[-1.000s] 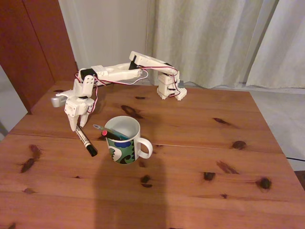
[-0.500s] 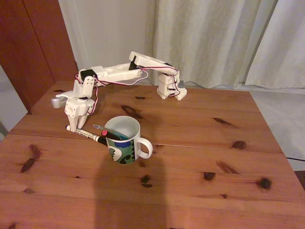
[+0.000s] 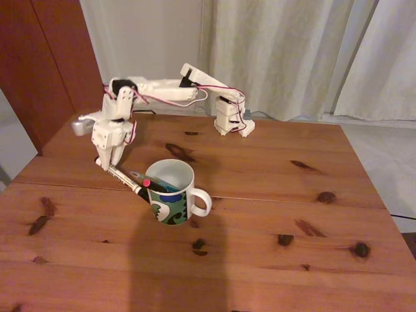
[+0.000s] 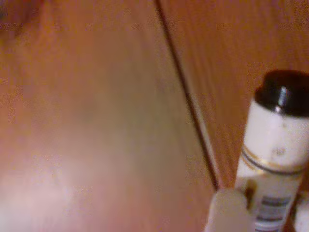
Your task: Clean up the desk and place the pens and markers into the cup
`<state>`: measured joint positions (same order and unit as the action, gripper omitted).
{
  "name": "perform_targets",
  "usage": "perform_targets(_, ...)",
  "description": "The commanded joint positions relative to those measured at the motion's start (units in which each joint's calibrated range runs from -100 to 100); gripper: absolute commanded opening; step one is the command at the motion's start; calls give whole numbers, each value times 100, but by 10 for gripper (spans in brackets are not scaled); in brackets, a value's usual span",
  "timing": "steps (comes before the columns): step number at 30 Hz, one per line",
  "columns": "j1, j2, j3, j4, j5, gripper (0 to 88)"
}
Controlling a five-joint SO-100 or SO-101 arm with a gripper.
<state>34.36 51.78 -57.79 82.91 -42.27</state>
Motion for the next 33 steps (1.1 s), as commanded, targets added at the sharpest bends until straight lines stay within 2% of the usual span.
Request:
perform_targets(1, -384, -797, -262, 496, -32, 12)
perform_targets(8, -778, -1409, -208, 978, -283, 12)
perform_targets(18, -875, -1434, -208, 1089, -315, 12)
perform_targets(30, -843, -1516, -37, 1081, -246, 12)
perform_targets(33, -883, -1607, 423, 1141, 115, 11)
